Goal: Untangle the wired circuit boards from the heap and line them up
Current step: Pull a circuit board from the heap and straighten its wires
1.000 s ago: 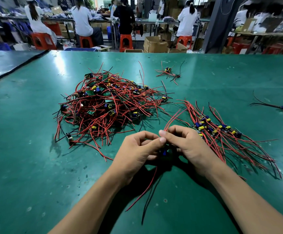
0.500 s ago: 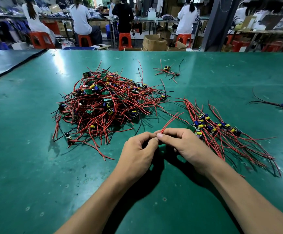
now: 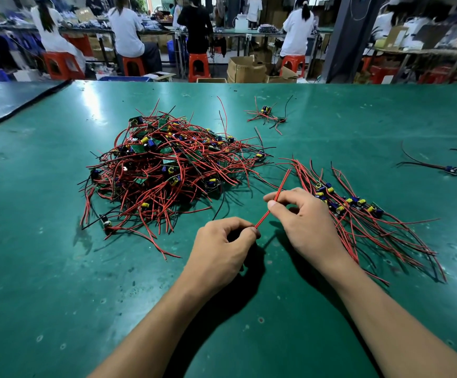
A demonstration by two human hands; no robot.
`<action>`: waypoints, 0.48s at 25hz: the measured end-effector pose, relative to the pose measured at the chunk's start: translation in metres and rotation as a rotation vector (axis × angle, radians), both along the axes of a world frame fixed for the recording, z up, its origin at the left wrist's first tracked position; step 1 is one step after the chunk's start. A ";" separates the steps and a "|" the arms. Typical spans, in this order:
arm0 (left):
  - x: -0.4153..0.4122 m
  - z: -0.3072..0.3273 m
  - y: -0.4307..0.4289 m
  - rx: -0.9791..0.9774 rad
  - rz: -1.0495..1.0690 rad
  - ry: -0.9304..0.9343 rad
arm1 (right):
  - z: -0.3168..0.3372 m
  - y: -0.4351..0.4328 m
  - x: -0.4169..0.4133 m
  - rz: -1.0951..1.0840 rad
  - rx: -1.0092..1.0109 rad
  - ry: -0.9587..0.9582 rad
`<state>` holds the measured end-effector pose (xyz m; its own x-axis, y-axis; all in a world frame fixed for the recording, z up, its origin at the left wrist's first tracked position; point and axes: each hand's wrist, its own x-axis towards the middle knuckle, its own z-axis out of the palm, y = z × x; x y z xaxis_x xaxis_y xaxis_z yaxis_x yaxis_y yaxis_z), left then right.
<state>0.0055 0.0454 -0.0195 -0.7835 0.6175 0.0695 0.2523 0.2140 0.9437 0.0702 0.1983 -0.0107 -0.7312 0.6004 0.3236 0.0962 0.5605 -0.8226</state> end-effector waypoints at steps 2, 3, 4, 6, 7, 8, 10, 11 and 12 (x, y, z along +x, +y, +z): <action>0.000 0.001 -0.001 -0.015 -0.011 -0.013 | -0.001 0.006 -0.001 -0.072 0.000 0.077; -0.001 0.002 -0.001 -0.018 -0.013 -0.023 | -0.001 0.010 -0.001 -0.101 -0.013 0.110; -0.001 0.002 -0.001 -0.018 -0.014 -0.034 | -0.002 0.014 -0.002 -0.124 -0.034 0.134; -0.002 0.003 -0.002 -0.012 -0.022 -0.052 | -0.004 0.019 -0.003 -0.155 -0.119 0.170; -0.002 0.003 -0.002 -0.009 -0.027 -0.058 | -0.005 0.021 -0.004 -0.164 -0.178 0.190; -0.002 0.003 -0.002 -0.008 -0.034 -0.062 | -0.006 0.023 -0.004 -0.171 -0.233 0.211; -0.003 0.002 -0.002 -0.011 -0.044 -0.055 | -0.007 0.024 -0.005 -0.171 -0.342 0.246; -0.004 0.002 -0.002 -0.015 -0.046 -0.049 | -0.007 0.023 -0.006 -0.167 -0.404 0.261; -0.004 0.001 -0.003 -0.020 -0.050 -0.048 | -0.006 0.022 -0.006 -0.157 -0.476 0.282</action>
<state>0.0011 0.0426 -0.0181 -0.7538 0.6568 0.0198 0.2174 0.2210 0.9507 0.0641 0.2205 -0.0163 -0.5459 0.8223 0.1610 -0.1115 0.1191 -0.9866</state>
